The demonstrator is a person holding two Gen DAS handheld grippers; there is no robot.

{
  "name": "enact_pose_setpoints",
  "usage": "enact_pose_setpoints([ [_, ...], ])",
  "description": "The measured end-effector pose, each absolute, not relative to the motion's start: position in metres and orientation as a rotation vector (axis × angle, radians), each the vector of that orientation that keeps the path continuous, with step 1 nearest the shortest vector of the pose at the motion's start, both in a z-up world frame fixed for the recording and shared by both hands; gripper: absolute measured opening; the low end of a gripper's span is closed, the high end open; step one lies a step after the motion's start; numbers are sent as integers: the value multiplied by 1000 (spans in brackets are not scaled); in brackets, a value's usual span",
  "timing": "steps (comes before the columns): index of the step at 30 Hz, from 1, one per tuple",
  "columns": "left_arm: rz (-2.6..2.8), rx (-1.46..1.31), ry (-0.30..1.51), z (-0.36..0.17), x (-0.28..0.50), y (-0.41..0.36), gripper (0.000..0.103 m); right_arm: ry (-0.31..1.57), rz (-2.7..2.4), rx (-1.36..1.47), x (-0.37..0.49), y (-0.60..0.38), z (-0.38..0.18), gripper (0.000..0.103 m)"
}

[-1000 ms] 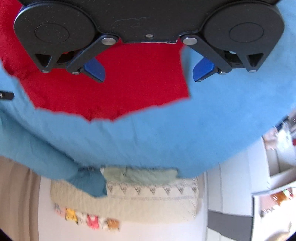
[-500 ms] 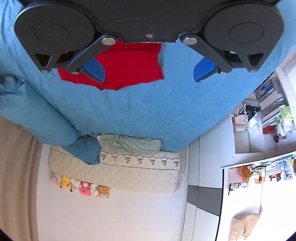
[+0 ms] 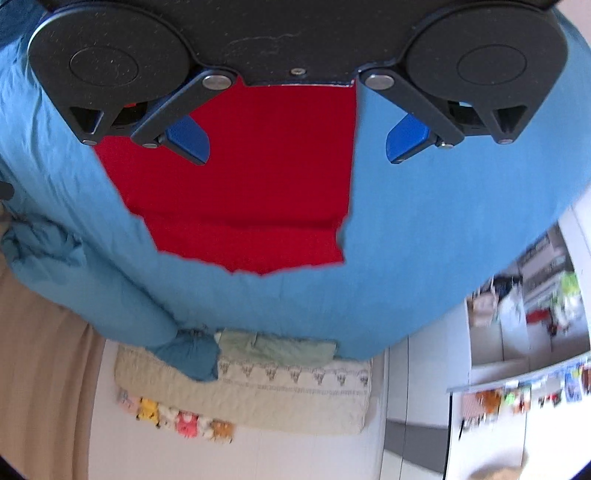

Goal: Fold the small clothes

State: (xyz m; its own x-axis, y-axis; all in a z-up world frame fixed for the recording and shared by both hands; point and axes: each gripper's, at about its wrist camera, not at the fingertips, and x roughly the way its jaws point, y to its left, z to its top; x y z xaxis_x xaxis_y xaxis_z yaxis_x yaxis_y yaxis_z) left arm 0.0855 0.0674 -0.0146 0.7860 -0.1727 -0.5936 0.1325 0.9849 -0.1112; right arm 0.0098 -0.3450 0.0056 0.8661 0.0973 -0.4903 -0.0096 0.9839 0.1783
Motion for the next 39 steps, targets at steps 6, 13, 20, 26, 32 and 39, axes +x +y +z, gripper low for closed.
enact_pose_setpoints([
  [6,-121,-93,702,-68,71,68,103,588,0,138,-13,-334,-47,103],
  [13,-91,-64,764,-114,77,63,93,670,-92,227,-15,-337,-102,103],
  [20,-52,-81,813,-144,79,65,77,721,-150,260,-16,-341,-133,103],
  [26,-21,-79,797,-150,81,66,68,759,-168,283,-10,-347,-146,90],
  [32,3,-113,784,-151,87,69,59,775,-151,278,-3,-343,-153,74],
  [39,14,-147,791,-153,88,75,49,788,-109,256,3,-332,-158,53],
])
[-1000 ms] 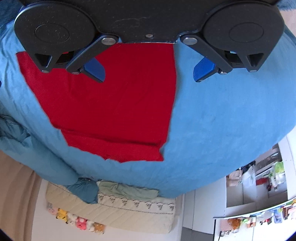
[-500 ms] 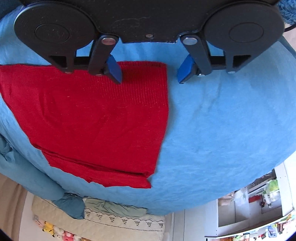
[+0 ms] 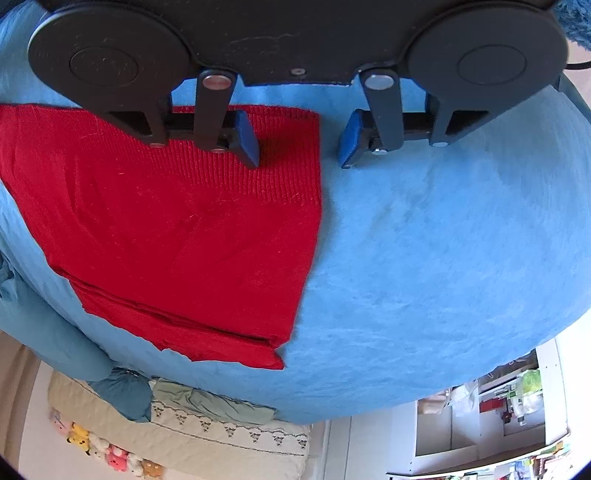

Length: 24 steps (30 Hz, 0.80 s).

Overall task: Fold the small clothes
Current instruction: 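Close the left gripper on the hem while the right gripper grasps the hem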

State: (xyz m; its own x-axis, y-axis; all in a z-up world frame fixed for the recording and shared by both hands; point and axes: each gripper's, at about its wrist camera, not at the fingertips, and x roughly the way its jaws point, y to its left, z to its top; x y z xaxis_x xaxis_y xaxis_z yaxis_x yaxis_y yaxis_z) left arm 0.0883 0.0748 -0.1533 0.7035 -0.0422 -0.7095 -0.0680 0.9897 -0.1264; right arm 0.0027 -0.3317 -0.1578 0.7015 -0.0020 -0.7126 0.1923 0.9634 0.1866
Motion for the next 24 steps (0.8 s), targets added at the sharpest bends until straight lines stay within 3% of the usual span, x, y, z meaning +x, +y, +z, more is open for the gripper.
enact_pose_setpoints([
  [5,8,-163,796,-154,88,76,39,788,-108,265,5,-330,-159,49],
  [7,0,-168,800,-153,86,74,26,789,-104,263,5,-329,-159,46],
  [9,-6,-151,810,-153,87,70,21,791,-99,258,7,-327,-159,43],
  [11,-6,-143,816,-154,87,68,17,794,-92,256,8,-325,-160,37],
  [13,-7,-155,824,-153,89,69,8,797,-74,267,9,-325,-160,24],
  [24,-31,-149,734,-95,88,69,5,718,-60,339,10,-341,-117,23],
])
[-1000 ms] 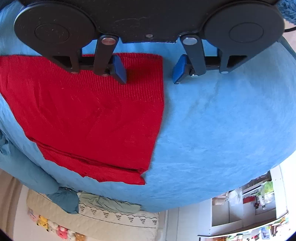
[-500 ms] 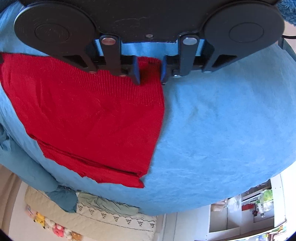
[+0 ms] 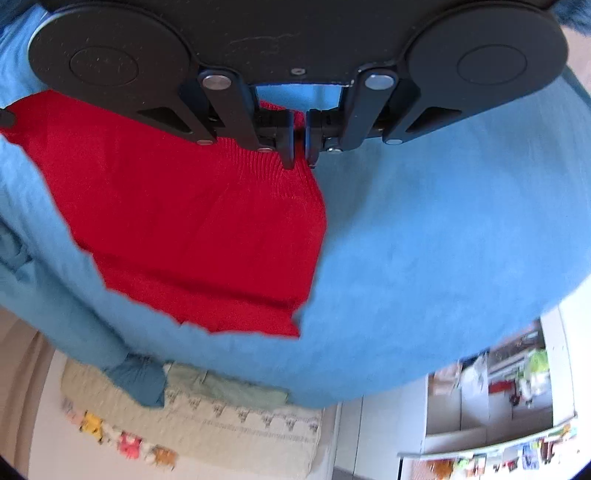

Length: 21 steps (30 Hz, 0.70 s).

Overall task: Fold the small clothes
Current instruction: 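Lift the hem with both grippers and fold it toward the collar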

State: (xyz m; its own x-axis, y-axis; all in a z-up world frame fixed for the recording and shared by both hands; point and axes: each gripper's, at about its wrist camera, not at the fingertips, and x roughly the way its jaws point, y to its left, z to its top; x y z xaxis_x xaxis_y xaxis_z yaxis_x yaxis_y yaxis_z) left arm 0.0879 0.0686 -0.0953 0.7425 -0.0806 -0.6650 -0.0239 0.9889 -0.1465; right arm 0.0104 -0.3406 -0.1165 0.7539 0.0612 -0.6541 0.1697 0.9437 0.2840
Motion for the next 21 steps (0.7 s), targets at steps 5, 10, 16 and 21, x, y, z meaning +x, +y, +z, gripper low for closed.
enact_pose_setpoints([
  [5,-49,-152,660,-57,102,66,5,654,-48,365,23,-353,-81,23],
  [10,-48,-191,611,-21,143,67,5,609,-47,426,64,-369,-42,23],
  [16,-33,-193,544,12,224,63,5,546,-36,418,149,-388,7,22],
  [21,-15,-173,497,23,312,53,5,512,-34,355,245,-394,28,22],
])
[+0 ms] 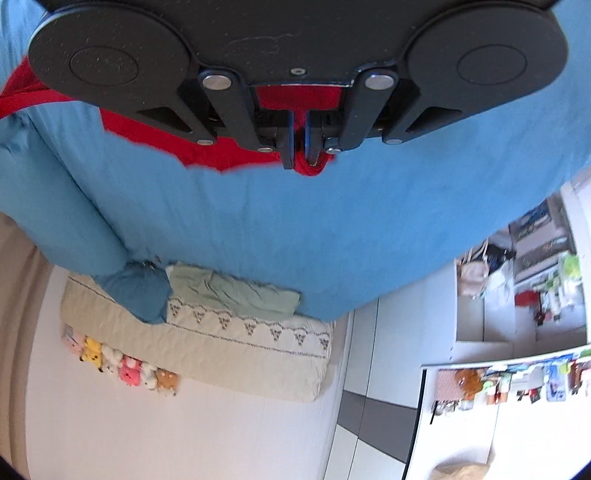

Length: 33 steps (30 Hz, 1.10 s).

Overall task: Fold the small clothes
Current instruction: 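Lift the hem with both grippers and fold it toward the collar, then open both grippers and release the folded hem onto the sweater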

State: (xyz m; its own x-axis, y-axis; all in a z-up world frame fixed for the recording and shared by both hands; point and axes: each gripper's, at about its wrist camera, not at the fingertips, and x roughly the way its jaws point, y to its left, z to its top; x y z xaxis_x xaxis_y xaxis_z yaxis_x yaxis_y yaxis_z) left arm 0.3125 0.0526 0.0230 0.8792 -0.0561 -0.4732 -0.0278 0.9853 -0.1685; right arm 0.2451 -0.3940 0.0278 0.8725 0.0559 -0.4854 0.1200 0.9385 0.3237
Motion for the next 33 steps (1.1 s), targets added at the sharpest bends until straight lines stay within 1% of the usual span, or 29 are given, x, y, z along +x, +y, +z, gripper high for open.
enact_pose_setpoints([
  [2,-3,-159,485,19,349,45,5,510,-37,326,283,-394,25,22],
  [5,16,-144,480,4,399,36,5,524,-50,274,342,-391,7,22],
  [11,68,-123,516,-56,484,20,5,594,-77,215,438,-389,-59,22],
  [15,95,-101,573,-98,521,11,5,643,-95,231,479,-392,-103,22],
  [20,122,-109,620,-127,546,15,5,677,-103,227,510,-392,-133,23],
  [21,125,-116,625,-130,548,16,9,675,-120,210,513,-390,-137,25],
  [23,152,-88,614,-130,546,16,21,666,-144,195,512,-388,-141,41],
  [25,182,-75,605,-125,543,17,83,632,-155,187,506,-388,-139,82],
  [26,187,-77,586,-120,538,20,93,605,-158,180,501,-388,-136,89],
  [27,193,-82,558,-114,531,23,100,580,-152,174,493,-387,-133,95],
  [30,156,-83,525,-91,508,31,100,548,-119,144,473,-385,-119,98],
  [31,133,-83,530,-85,500,31,101,537,-101,135,462,-383,-114,102],
  [33,51,-70,536,-74,479,30,103,526,-62,134,441,-379,-107,103],
])
